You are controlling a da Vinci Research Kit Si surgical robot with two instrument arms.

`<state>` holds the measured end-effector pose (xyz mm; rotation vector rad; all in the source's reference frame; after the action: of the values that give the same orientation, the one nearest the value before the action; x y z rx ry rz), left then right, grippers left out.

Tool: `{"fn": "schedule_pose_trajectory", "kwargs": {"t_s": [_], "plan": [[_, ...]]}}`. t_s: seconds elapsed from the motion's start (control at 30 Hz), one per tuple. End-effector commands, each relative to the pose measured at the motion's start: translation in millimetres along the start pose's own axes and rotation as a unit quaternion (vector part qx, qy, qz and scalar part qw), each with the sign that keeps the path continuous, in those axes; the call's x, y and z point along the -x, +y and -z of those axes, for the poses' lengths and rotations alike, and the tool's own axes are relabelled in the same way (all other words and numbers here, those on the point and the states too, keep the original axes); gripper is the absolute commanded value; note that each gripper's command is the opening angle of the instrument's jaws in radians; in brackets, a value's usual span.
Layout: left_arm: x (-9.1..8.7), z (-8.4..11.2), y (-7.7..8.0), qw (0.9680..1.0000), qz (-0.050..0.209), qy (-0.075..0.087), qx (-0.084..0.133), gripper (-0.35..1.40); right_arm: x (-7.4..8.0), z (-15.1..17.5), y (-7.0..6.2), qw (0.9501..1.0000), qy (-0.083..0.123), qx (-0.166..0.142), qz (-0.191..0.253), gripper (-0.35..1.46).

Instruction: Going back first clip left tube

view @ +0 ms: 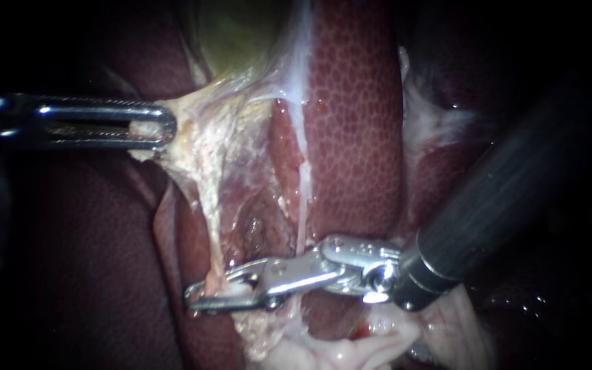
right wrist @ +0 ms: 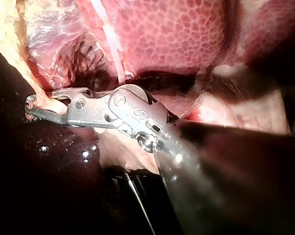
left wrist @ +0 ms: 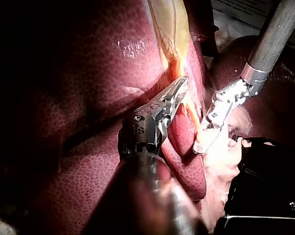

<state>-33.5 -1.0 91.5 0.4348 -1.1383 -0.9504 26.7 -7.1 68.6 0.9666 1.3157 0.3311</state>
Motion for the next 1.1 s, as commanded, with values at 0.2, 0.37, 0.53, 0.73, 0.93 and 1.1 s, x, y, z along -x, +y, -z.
{"fn": "schedule_pose_trajectory", "kwargs": {"t_s": [0.2,0.37,0.53,0.73,0.93,1.1], "plan": [[0.0,0.0,0.0,1.0,0.0,0.0,0.0,-0.35,0.0,-0.1,0.0,1.0,-0.002,0.0,0.0,-0.35],[0.0,0.0,0.0,1.0,0.0,0.0,0.0,-0.35,-0.3,-0.4,0.0,0.9998,0.002,0.004,0.018,0.23],[-0.1,0.0,-0.1,1.0,0.0,0.0,0.0,-0.35,-1.6,-0.8,0.8,0.9982,0.023,0.02,0.051,0.55],[-0.1,-0.1,-0.2,1.0,0.0,0.0,0.0,-0.35,-3.1,0.4,1.9,0.996,0.038,0.044,0.068,0.6],[-0.1,0.0,-0.4,1.0,0.0,0.0,0.001,-0.35,-3.6,2.3,2.6,0.9954,0.039,0.048,0.072,0.6],[-0.1,0.1,-0.4,1.0,0.0,0.0,0.0,-0.35,-3.8,4.1,1.9,0.9951,0.039,0.046,0.079,0.6]]}}
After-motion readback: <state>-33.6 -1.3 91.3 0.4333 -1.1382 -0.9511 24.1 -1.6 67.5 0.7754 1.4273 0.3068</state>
